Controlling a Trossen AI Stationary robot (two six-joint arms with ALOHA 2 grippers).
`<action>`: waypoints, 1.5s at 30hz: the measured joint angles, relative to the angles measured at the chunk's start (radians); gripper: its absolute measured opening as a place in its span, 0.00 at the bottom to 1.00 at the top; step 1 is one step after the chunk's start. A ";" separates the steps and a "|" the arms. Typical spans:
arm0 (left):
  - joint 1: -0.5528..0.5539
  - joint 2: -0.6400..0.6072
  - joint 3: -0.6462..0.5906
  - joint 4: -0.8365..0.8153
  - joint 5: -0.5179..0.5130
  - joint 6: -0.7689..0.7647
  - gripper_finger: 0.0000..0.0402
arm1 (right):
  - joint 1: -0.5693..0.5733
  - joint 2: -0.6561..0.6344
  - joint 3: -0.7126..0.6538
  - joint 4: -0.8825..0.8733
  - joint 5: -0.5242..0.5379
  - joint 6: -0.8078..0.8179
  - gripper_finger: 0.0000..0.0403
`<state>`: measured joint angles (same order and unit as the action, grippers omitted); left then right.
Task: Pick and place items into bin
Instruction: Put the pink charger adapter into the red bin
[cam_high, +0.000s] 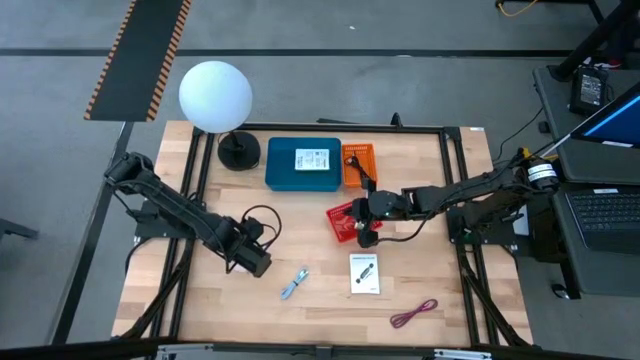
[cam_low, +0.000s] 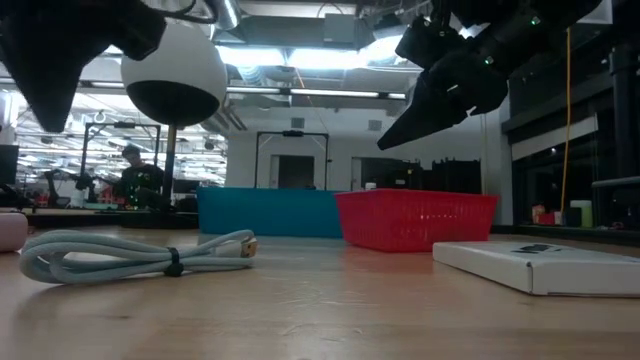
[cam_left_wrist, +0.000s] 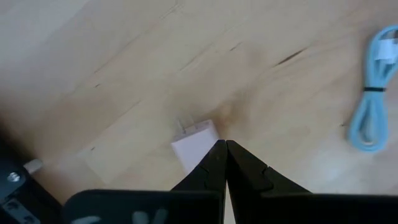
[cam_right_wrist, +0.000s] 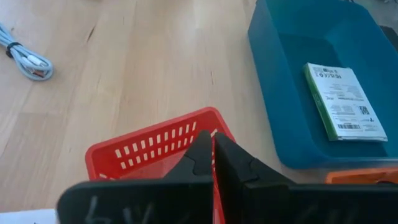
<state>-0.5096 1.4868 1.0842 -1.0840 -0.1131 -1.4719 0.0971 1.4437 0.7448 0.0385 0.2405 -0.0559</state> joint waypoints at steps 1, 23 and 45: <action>-0.001 0.000 -0.008 0.000 -0.001 0.000 0.01 | 0.000 0.000 0.000 -0.001 0.000 0.000 0.00; -0.001 0.000 -0.036 0.014 0.018 0.059 0.25 | 0.000 0.001 0.000 -0.001 0.000 0.003 0.00; -0.012 0.000 -0.036 -0.036 0.003 -0.322 0.53 | 0.000 0.049 0.000 0.001 0.000 0.002 0.00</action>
<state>-0.5220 1.4868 1.0477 -1.1203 -0.1102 -1.7939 0.0970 1.4925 0.7448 0.0391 0.2404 -0.0536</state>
